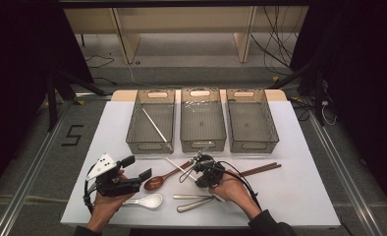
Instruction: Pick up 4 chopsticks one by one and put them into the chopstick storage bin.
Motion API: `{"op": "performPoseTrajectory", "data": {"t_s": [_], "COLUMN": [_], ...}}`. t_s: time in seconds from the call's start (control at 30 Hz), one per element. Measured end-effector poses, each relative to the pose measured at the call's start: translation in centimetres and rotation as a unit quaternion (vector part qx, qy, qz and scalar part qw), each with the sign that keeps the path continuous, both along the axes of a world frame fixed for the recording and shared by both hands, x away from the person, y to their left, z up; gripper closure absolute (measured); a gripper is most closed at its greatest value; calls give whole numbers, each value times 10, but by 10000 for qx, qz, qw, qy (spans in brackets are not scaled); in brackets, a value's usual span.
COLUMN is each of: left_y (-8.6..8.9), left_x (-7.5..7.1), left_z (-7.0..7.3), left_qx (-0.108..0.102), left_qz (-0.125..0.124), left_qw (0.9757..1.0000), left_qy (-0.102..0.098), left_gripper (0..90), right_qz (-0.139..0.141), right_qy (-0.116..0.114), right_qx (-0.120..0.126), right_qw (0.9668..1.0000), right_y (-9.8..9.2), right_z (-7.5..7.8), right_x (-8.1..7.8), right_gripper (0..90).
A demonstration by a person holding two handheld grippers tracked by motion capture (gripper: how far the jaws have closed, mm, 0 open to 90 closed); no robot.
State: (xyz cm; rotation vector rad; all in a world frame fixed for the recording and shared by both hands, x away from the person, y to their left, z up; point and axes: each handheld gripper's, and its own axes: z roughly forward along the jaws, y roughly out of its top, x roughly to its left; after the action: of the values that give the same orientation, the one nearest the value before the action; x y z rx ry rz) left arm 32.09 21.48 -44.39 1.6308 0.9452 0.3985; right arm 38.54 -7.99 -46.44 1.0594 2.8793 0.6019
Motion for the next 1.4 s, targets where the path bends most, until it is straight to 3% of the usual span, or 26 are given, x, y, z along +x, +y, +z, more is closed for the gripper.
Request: {"op": "performPoseTrajectory", "data": {"t_s": [0.33, 0.6, 0.93, 1.4], "left_y": [0, 0, 2, 2], "left_x": [0, 0, 1, 0], "left_z": [0, 0, 0, 0], "left_qx": [2, 7, 16, 2], "left_qz": [7, 8, 31, 23], "left_qw": [10000, 10000, 10000, 10000], "left_qy": [5, 4, 6, 1], "left_gripper": [147, 147, 147, 147], "right_qz": [184, 244, 333, 96], "right_qy": [-170, -312, -506, -889], "right_qx": [99, 370, 623, 938], "right_qw": [9996, 9985, 9962, 9916], "right_y": [-2, -4, 11, 31], "right_z": [13, 31, 48, 74], "right_x": [-3, -5, 1, 39], "right_gripper": [854, 854, 854, 853]}}
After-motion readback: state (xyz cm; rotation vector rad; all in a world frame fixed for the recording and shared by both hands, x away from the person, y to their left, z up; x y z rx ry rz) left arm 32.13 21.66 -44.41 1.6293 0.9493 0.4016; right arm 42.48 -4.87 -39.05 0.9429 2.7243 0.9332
